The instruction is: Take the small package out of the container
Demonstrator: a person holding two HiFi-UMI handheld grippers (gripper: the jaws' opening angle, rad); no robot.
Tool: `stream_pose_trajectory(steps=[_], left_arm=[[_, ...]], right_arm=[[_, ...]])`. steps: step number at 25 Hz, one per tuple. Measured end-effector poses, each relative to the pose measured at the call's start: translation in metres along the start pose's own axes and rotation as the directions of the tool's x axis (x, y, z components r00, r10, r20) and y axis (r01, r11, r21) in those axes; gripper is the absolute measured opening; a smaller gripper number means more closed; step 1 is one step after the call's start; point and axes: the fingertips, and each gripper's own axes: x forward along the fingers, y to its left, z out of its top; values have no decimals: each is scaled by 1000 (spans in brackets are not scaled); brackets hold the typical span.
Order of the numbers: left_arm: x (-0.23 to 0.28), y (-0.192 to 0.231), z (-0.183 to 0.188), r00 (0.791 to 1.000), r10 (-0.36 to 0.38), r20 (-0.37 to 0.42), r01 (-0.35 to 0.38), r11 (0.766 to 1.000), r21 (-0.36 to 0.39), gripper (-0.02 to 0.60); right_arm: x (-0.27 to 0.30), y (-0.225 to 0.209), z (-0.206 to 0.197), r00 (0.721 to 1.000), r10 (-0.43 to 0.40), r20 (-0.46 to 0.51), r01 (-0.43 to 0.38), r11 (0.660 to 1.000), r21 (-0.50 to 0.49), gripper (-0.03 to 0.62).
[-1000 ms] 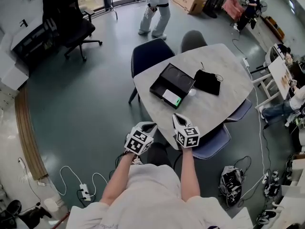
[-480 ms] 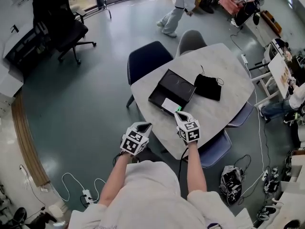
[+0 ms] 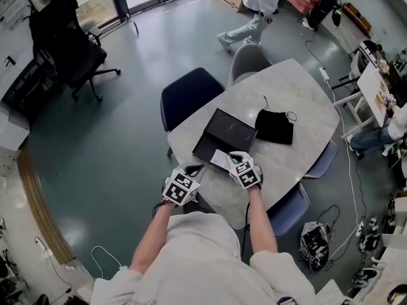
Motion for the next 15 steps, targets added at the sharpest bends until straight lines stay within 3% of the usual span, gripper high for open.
stream_pose_trajectory(steps=[4,11,15], left_arm=[[15,17,22,1000,-7,-12,7,1000,5,54],[45,39,22,998,-22,-62,22,1000,8,54],[60,44,23,995,-35,-94,35,999,4,54]], right_arm=[[24,-10,-9,996,25,-80,-31,997,-67,0],[57,-15,-16,989,134,-55,-134,991,15,-1],[63,-18,-18,986,149,-77,-149,989,8,0]])
